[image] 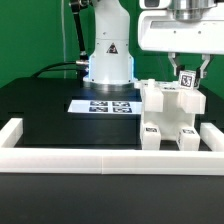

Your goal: Assemble chair

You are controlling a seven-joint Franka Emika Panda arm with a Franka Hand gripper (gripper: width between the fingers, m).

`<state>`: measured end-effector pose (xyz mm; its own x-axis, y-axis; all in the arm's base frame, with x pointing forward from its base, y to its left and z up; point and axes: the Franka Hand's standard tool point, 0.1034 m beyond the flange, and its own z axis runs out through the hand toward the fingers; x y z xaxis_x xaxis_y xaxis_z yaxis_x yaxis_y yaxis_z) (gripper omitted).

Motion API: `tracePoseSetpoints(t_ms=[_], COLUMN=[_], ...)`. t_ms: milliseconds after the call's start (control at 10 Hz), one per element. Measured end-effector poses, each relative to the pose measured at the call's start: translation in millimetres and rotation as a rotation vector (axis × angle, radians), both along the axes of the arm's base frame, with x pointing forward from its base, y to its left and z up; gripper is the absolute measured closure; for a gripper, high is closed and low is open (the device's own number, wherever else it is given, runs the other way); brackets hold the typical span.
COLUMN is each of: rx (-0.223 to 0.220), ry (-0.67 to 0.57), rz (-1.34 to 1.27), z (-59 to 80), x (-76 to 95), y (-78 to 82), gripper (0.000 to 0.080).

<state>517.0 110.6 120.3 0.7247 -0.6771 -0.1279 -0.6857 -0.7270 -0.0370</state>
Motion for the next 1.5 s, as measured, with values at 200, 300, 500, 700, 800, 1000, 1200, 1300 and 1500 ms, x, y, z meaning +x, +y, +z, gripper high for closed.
tracePoseSetpoints(t_ms=[200,300,500,700,800,1000,1200,1300,1500], rx=[-0.010,-0.014,-0.020,-0.026,-0.029,-0.027,-0.025,-0.024,-0.020], ry=[0.018,0.025,0.038,0.047,0.060,0.063,0.058,0.059,0.027], rz=[-0.159,-0.219,-0.334,-0.440,-0.560,-0.587,-0.542,-0.507,-0.281], z=[0.0,0.1,0.2,0.4,0.6,0.7,0.5,0.4,2.8], x=[0.0,0.0,0.0,0.4,0.5,0.7,0.6,-0.5,0.1], y=[0.6,1.1,2.2,3.4,5.1,6.0,5.9,6.1,6.2], gripper=[0.0514,0.0514,0.0512,0.0512,0.0512,0.0511,0.0304,0.0304,0.0159])
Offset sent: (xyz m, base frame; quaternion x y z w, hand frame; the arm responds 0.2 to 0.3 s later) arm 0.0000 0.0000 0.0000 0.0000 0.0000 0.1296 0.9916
